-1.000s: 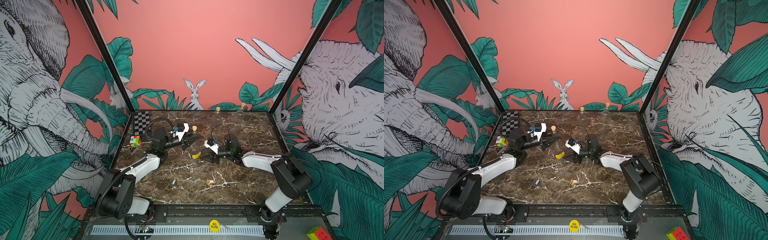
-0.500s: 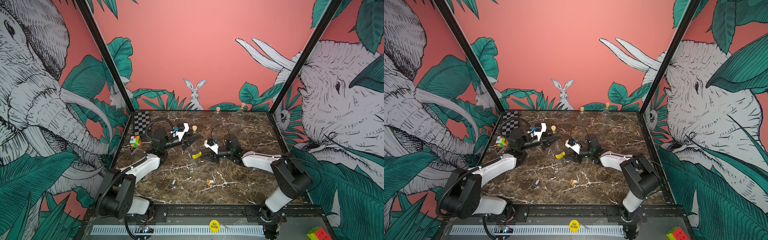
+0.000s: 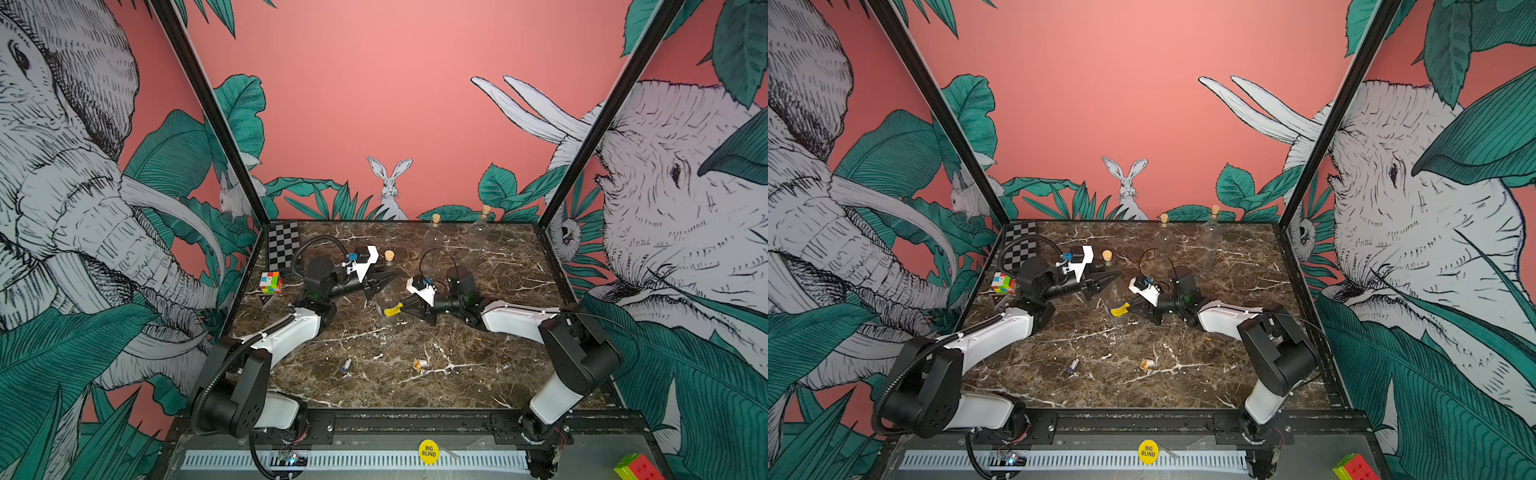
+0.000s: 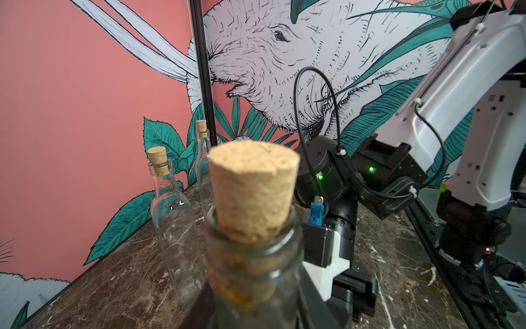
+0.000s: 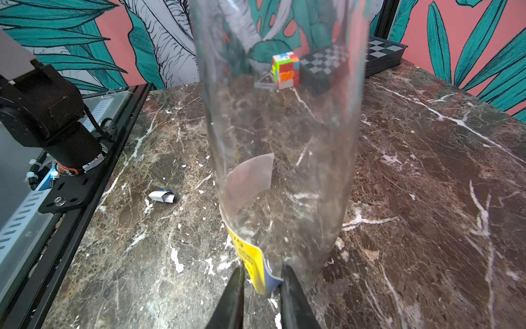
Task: Remove the label from the bottle
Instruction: Tear open the label from the bottle.
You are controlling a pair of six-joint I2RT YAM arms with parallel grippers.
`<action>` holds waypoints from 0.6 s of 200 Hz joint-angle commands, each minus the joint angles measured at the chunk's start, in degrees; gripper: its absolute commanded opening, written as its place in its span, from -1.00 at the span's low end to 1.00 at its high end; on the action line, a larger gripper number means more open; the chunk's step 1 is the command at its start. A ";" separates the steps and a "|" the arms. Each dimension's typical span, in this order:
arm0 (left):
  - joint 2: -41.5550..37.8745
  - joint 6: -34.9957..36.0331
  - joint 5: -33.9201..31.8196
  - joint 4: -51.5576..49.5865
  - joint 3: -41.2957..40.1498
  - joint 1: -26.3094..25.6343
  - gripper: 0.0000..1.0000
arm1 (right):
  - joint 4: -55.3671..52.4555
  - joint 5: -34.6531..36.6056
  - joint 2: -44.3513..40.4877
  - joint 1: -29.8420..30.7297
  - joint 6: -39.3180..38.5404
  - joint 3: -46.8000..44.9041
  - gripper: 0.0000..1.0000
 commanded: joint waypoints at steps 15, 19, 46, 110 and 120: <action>3.14 4.46 -2.52 -9.82 -3.73 0.00 -1.00 | -1.53 -0.05 0.29 1.00 0.15 1.17 -0.62; 3.14 4.47 -2.53 -9.76 -3.75 0.00 -1.00 | -1.51 -0.02 0.29 0.98 0.11 1.18 -0.64; 3.17 4.16 -3.07 -9.66 -3.58 0.00 -1.00 | -1.92 0.22 0.04 1.05 0.28 1.26 -0.74; 2.87 3.38 -4.88 -8.72 -4.11 -0.10 -1.00 | -2.56 1.01 -0.79 1.09 0.55 1.06 -0.89; 2.78 3.30 -5.29 -8.70 -4.19 -0.13 -1.00 | -2.70 1.10 -1.00 1.17 0.64 1.07 -0.91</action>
